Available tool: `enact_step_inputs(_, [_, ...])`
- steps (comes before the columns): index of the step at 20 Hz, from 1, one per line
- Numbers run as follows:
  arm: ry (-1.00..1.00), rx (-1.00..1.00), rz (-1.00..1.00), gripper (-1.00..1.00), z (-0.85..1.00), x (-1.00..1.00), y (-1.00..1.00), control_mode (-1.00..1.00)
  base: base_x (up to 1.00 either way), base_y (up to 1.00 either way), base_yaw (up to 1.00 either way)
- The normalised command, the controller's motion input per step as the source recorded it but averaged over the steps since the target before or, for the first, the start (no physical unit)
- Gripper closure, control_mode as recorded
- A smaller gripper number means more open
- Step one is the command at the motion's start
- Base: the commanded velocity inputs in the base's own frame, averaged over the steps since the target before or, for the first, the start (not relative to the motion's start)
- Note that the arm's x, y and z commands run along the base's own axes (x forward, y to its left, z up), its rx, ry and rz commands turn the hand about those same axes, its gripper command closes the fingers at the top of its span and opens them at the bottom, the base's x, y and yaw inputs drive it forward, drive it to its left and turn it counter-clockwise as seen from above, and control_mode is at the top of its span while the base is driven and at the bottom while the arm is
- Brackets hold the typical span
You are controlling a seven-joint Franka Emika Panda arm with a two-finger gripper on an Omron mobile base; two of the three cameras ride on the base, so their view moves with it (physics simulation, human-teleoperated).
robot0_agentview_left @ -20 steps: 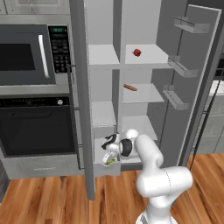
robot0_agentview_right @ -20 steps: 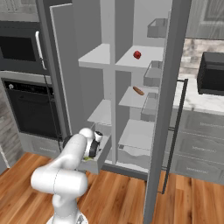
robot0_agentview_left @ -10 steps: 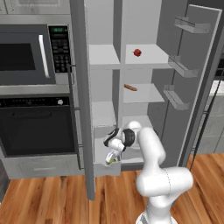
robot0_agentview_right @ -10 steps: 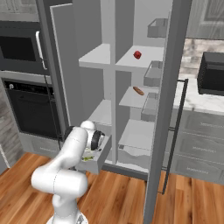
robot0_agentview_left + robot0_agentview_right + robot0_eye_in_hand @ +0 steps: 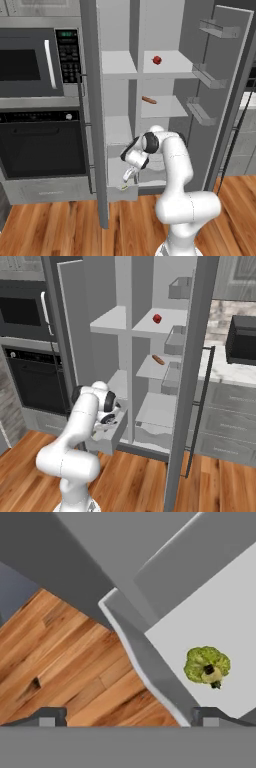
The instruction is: Take the bell pepper and broccoli from the fridge shelf and place them in the freezer drawer to begin freezing them.
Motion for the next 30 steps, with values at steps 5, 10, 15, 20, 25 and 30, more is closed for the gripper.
enact_step_inputs(5, [-0.23,0.0,-0.1,-1.0,0.7,-0.72,-0.02,-1.0,0.0,0.0,0.0])
enact_step_inputs(10, [-0.15,0.0,-0.08,-1.0,1.0,-0.58,-0.2,-1.0,0.0,0.0,0.0])
enact_step_inputs(15, [-0.02,0.0,-0.13,-1.0,0.98,-0.19,-0.34,-1.0,0.0,0.0,0.0])
enact_step_inputs(20, [0.04,0.0,-0.11,-1.0,1.0,0.02,-0.37,-1.0,0.0,0.0,0.0])
enact_step_inputs(25, [0.14,0.0,-0.05,-1.0,1.0,0.13,-0.41,-1.0,0.0,0.0,0.0])
enact_step_inputs(30, [0.2,0.01,0.0,-1.0,1.0,0.18,-0.35,-1.0,0.0,0.0,0.0])
